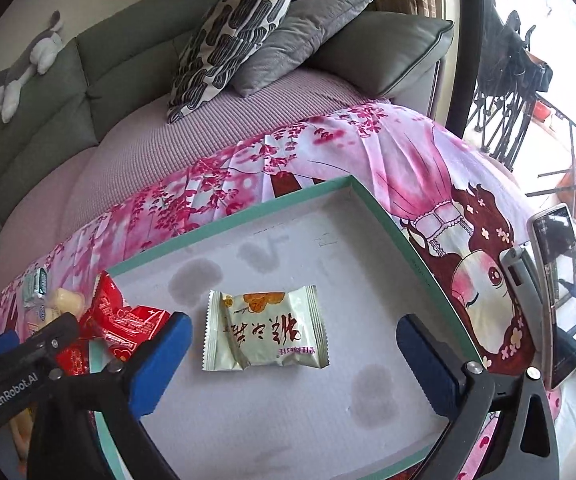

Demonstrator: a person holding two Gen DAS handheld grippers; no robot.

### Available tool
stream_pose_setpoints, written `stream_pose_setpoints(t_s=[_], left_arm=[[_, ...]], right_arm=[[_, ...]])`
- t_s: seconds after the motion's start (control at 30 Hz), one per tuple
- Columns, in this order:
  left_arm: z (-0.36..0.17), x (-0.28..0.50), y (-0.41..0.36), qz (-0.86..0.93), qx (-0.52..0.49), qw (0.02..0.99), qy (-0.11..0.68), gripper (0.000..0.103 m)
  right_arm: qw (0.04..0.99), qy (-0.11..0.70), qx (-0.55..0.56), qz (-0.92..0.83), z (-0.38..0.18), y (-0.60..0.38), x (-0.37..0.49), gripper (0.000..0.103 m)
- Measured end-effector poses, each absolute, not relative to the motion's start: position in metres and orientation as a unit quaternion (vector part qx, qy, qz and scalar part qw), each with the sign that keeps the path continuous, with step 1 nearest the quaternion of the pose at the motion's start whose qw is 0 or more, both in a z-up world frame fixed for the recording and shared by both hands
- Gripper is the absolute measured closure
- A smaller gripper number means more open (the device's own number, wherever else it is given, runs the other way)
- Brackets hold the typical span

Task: Organize snacks
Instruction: 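Move both tools back from the tray toward the snack heap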

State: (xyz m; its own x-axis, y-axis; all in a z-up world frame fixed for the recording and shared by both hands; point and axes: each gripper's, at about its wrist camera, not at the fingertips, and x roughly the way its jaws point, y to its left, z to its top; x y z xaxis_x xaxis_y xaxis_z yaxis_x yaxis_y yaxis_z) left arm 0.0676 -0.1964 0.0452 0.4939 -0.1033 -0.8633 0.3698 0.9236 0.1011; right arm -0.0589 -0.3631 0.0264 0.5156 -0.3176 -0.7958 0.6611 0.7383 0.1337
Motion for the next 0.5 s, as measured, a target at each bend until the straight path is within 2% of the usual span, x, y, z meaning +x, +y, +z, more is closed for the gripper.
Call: stream_pose_setpoints(t_s=[0.5], left_arm=[[0.052,0.061,-0.087,-0.024,0.125,0.863,0.489,0.001]], right_arm=[[0.839,0.428,0.184,-0.280,0.036,-0.320,-0.048,0.000]])
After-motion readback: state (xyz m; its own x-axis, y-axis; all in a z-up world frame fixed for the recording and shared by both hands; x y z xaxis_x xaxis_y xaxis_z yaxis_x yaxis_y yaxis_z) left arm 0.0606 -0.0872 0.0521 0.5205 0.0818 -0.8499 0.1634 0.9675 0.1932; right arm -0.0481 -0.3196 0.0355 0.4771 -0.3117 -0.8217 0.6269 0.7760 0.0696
